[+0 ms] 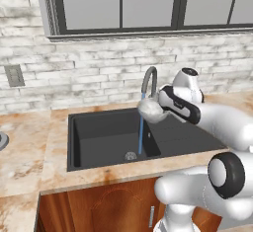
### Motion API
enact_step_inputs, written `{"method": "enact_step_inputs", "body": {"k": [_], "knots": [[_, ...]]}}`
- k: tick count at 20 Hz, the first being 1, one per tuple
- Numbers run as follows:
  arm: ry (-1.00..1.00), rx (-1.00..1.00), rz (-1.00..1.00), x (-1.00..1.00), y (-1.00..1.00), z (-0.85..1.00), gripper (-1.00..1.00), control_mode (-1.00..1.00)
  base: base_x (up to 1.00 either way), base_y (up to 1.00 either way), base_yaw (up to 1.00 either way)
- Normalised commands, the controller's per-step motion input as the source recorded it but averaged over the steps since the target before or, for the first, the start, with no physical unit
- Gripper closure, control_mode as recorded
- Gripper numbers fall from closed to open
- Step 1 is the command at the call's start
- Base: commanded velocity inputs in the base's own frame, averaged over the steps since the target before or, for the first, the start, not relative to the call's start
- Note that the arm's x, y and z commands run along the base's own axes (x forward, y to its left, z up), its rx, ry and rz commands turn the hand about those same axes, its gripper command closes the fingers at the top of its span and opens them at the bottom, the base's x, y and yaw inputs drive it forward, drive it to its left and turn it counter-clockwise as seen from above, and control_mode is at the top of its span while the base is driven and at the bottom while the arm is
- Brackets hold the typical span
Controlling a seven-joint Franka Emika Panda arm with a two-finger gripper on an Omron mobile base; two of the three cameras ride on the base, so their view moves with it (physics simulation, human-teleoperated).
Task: Rinse each bowl for a few seconds and place them down in the sink or on the counter.
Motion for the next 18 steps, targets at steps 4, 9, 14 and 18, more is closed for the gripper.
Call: {"method": "enact_step_inputs", "body": {"k": [4, 9, 14, 18], "knots": [[0.02, 0.01, 0.02, 0.32, 0.03, -0.10, 1.00, -1.00, 0.00, 0.00, 0.00], [0.02, 0.01, 0.02, 0.32, 0.03, -0.10, 1.00, -1.00, 0.00, 0.00, 0.00], [0.02, 0.01, 0.02, 0.23, -0.01, -0.07, 1.00, -1.00, 0.00, 0.00, 0.00], [-0.03, 0.00, 0.02, -0.12, -0.20, 0.04, 1.00, -1.00, 0.00, 0.00, 0.00]]}}
